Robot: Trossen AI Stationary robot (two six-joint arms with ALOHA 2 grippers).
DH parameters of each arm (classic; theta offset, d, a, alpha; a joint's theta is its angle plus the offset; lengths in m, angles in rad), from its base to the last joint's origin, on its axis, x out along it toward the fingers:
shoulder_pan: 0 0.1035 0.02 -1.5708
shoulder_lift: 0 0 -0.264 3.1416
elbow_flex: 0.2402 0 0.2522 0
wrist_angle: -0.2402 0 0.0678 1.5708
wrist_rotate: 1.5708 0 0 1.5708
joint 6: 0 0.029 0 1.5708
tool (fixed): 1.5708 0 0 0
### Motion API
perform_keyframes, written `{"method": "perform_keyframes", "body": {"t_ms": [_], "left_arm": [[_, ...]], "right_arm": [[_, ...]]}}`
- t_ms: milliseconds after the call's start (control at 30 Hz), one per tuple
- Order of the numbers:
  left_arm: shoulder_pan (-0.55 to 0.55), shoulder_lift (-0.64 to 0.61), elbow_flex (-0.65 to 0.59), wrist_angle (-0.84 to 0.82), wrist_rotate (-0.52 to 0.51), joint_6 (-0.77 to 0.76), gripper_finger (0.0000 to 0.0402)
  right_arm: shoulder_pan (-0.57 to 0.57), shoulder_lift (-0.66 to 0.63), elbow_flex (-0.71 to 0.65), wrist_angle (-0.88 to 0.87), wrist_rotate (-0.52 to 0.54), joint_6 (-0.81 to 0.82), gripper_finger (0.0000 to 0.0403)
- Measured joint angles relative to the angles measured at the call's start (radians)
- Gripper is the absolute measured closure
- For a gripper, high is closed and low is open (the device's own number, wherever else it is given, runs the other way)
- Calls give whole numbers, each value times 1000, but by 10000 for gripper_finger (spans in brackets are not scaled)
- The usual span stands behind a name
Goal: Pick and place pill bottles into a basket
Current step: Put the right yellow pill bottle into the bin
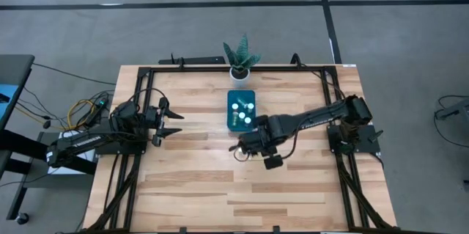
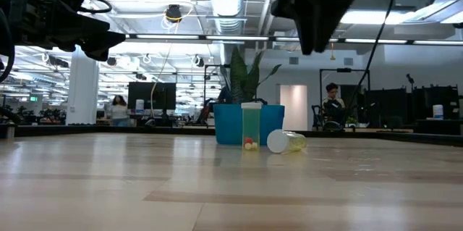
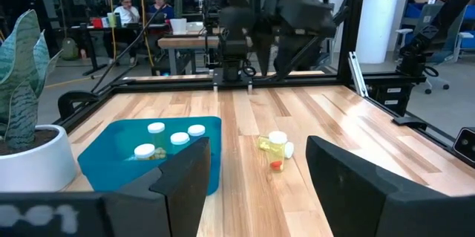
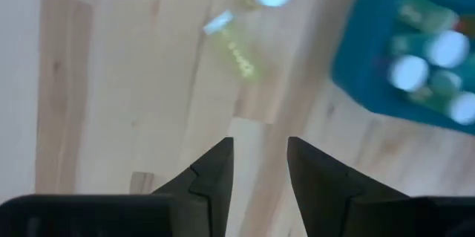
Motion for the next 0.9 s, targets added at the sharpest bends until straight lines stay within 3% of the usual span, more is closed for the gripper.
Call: {"method": "perform_keyframes", "body": {"t_ms": [467,900], "left_arm": [[0,0,0,0,0,0,189],[0,0,0,0,0,0,189]], "right_arm": [[29,21,-203,333,4,-224,283],[-9,91,-223,408,21,-335,283]]}}
